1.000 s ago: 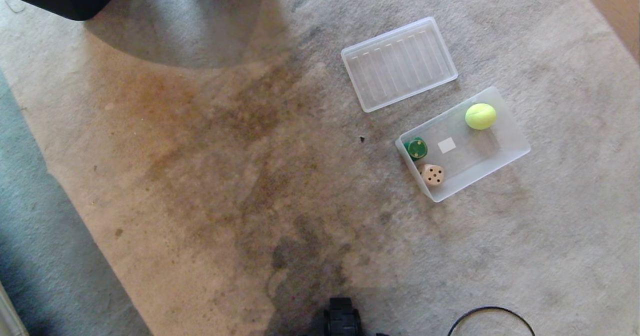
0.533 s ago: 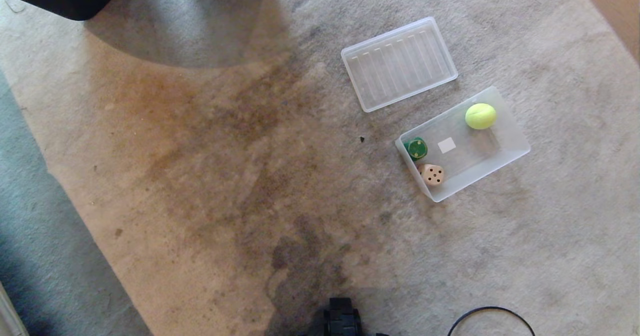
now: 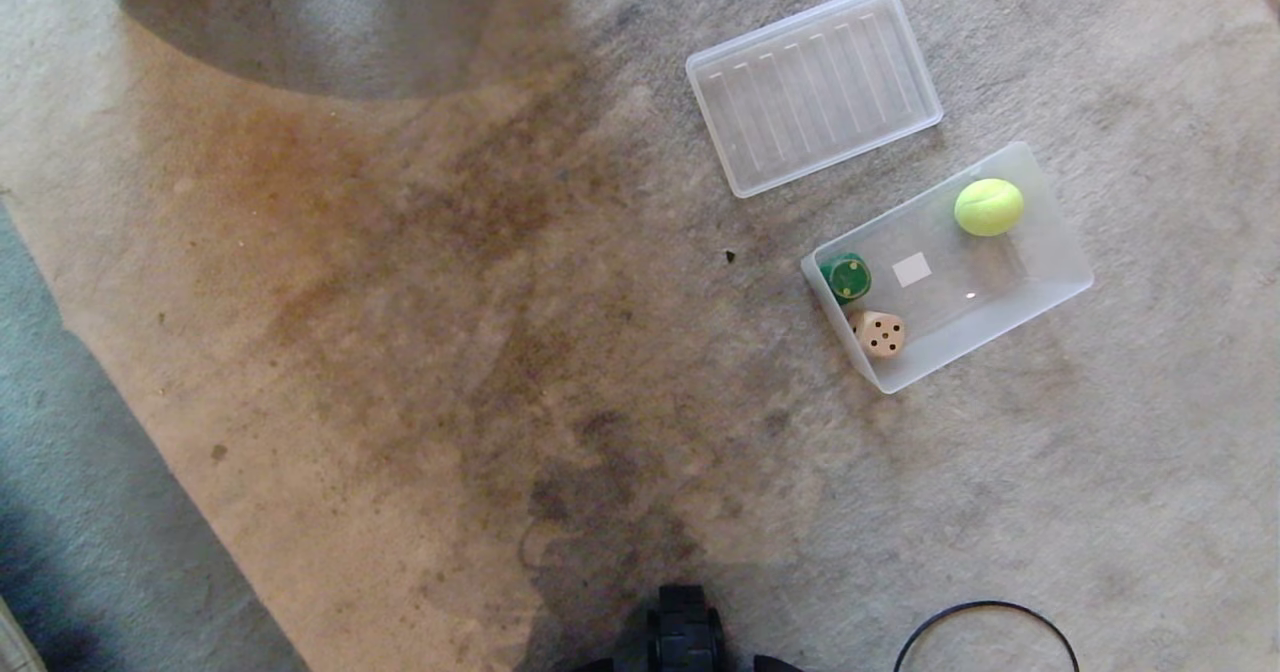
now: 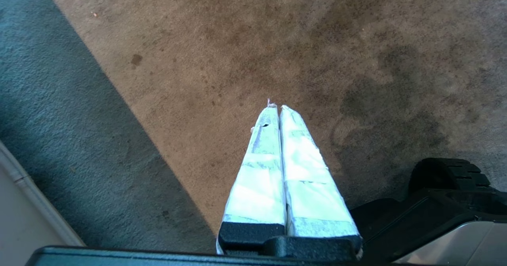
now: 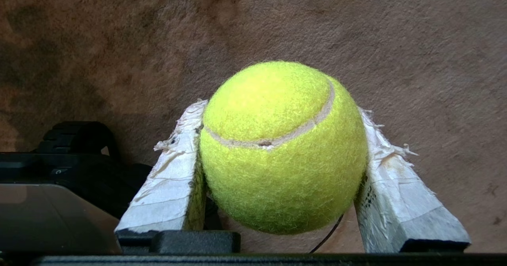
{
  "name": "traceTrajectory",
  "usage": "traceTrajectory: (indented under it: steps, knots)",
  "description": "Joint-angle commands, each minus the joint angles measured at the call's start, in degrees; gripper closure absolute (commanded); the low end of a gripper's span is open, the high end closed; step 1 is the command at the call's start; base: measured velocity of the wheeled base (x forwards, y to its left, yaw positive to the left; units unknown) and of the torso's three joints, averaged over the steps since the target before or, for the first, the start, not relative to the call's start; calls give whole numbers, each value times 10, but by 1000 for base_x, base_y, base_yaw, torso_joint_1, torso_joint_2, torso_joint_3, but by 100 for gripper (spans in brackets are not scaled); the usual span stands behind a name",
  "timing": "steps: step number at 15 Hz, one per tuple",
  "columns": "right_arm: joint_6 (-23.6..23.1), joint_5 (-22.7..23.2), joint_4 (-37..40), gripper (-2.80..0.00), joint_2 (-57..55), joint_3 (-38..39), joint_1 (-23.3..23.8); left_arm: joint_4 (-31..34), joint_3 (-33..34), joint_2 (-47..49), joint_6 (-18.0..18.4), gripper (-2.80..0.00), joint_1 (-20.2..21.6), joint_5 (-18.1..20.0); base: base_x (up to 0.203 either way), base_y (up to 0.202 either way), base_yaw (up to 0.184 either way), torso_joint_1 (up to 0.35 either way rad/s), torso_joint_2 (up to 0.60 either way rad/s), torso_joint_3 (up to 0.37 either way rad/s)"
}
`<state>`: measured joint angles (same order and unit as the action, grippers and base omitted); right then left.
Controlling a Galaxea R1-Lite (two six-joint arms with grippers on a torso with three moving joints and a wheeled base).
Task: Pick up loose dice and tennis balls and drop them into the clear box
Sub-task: Put the ball in the box
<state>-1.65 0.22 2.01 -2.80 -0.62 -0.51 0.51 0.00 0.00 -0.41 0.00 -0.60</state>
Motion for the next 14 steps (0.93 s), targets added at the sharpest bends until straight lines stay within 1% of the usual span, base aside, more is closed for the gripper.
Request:
traceTrajectory:
  steps: [1,14]
  knots:
    - [0,0,0,0,-1,0,0,0,0,0,0,0,0,0,0,0,0,3,-2,-33]
    - [2,-3,0,0,0,-2,0,-1,0,0,0,0,0,0,0,0,0,1,1,-5]
